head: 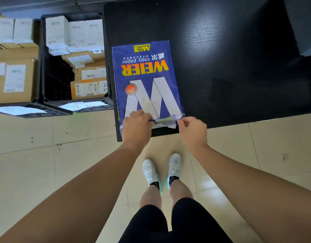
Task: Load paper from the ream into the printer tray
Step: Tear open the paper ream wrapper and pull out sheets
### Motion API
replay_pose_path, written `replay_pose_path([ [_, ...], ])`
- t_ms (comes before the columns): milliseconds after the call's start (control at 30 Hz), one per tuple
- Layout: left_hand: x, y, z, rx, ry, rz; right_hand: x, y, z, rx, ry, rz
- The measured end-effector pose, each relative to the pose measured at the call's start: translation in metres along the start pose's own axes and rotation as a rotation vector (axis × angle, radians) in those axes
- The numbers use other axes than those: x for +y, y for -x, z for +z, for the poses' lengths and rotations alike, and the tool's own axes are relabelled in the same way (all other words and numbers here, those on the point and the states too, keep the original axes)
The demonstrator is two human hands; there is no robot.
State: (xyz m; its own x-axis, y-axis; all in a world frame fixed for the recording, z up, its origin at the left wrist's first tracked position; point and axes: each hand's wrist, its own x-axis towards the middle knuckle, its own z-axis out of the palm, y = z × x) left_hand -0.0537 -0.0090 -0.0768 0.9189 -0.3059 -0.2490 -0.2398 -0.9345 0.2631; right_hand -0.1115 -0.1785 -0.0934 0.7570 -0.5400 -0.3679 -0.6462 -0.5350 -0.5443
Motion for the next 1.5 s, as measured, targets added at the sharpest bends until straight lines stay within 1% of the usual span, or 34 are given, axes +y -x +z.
replay_pose_path([
  [233,0.000,-0.005,-0.006,0.020,0.030,-0.013,-0.010,-0.004,0.001,0.029,-0.034,0.072],
  [433,0.000,-0.010,-0.010,0.013,0.046,-0.022,-0.019,-0.009,0.000,0.023,0.027,0.135],
  [633,0.000,-0.013,-0.018,0.011,0.095,-0.026,-0.021,-0.010,0.000,0.026,0.016,0.170],
  [900,0.000,-0.024,-0.024,-0.034,0.137,-0.044,-0.020,-0.010,-0.002,0.022,0.041,0.113],
  [1033,0.001,-0.021,-0.022,-0.022,0.124,-0.050,-0.016,-0.010,-0.002,0.021,0.066,0.064],
  [1233,0.003,-0.020,-0.023,-0.030,0.126,-0.060,-0.019,-0.011,-0.001,0.039,0.170,0.017],
  [1500,0.005,-0.020,-0.026,-0.006,0.096,-0.043,-0.021,-0.007,0.001,0.071,0.225,-0.027],
])
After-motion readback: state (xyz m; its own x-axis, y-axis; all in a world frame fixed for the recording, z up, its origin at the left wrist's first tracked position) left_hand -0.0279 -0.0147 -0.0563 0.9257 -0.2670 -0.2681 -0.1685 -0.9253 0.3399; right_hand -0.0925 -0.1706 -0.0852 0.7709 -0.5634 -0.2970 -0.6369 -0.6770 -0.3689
